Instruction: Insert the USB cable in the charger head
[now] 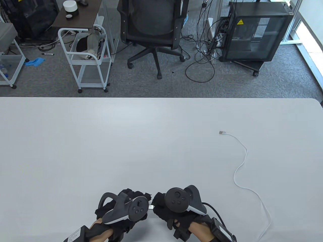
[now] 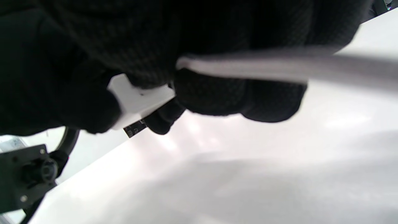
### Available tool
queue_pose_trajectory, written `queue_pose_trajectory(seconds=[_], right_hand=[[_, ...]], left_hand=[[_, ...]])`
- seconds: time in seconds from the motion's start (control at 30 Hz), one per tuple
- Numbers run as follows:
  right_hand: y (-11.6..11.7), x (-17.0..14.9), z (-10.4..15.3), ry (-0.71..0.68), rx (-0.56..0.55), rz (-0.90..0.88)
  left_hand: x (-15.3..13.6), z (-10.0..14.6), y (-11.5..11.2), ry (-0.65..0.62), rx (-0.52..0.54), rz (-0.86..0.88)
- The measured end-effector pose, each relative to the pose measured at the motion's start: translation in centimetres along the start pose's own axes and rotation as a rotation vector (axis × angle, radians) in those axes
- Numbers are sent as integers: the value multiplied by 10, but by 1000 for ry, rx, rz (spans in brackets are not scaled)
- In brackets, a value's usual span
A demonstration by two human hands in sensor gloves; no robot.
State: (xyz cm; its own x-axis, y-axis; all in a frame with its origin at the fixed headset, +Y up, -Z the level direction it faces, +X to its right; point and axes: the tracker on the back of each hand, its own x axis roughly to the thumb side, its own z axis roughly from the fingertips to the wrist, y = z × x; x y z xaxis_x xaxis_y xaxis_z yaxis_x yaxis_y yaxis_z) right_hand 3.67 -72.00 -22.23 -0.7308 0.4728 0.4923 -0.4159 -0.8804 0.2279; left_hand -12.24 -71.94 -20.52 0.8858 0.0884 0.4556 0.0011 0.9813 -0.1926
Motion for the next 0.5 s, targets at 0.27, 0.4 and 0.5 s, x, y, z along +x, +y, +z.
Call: queue_pose_trajectory(seconds=[0.27, 0.4, 0.5], right_hand=[[-1, 3, 2, -2, -25, 49], [-5, 1, 3, -2, -74, 48], [-5, -1, 3, 3, -37, 48]], left_hand=[[0, 0, 1, 14, -3, -21], [-4, -1, 0, 32, -1, -15], [-6, -1, -1, 38, -13, -15]])
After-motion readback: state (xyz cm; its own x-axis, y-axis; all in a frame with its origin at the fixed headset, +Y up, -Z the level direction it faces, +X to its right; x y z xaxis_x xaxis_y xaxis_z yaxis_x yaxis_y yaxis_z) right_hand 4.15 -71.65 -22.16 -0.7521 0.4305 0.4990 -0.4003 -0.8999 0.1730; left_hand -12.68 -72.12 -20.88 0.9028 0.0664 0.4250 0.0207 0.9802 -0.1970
